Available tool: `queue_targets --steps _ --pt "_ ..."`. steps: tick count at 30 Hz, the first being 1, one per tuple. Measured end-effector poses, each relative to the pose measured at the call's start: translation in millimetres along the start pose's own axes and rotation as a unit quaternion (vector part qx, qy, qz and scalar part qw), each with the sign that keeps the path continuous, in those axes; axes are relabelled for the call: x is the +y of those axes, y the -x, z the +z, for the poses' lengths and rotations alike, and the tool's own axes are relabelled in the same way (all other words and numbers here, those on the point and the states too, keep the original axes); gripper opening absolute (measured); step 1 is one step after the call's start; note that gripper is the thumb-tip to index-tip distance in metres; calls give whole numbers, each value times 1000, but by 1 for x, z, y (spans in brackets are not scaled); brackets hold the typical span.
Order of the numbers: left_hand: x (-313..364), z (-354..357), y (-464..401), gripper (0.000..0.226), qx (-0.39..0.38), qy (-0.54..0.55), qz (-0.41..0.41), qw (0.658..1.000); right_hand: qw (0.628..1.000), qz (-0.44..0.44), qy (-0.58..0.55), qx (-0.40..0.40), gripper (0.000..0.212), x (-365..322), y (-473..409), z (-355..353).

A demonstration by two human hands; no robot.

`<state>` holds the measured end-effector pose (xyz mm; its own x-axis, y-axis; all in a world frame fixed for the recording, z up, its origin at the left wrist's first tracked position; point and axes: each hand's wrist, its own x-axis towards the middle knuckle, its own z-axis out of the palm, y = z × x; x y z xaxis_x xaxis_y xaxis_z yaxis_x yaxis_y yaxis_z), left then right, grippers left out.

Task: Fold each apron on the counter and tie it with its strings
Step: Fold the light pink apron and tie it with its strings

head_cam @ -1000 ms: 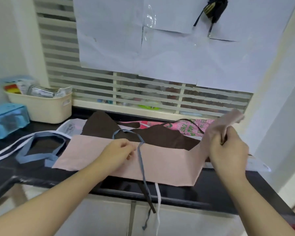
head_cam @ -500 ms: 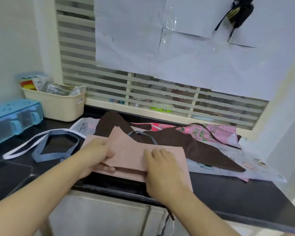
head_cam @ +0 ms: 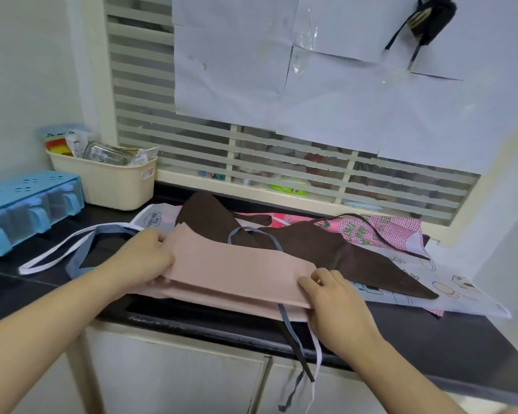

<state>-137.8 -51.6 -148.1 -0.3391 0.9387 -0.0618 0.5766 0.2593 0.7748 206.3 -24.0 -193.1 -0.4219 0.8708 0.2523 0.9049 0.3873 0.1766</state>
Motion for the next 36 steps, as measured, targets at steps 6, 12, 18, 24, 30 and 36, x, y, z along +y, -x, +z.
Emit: queue_targets --steps 6,12,18,24,30,36 --pt "-17 23 4 50 81 -347 70 932 977 13 -158 -145 74 0 0 -14" --pt "-2 71 1 54 -8 -286 274 918 946 49 -317 -38 51 -22 -32 -14" --pt "-26 80 -12 75 -109 -380 146 907 972 55 -162 -161 61 -14 -21 33" --pt "-28 77 -8 100 -109 -389 131 905 959 170 -189 -123 71 12 -11 37" --pt "-22 76 -5 109 -112 -384 124 908 915 265 -301 -45 19 9 -11 19" --pt "-15 84 2 107 -101 -377 132 911 835 319 -445 -50 27 4 -23 -2"
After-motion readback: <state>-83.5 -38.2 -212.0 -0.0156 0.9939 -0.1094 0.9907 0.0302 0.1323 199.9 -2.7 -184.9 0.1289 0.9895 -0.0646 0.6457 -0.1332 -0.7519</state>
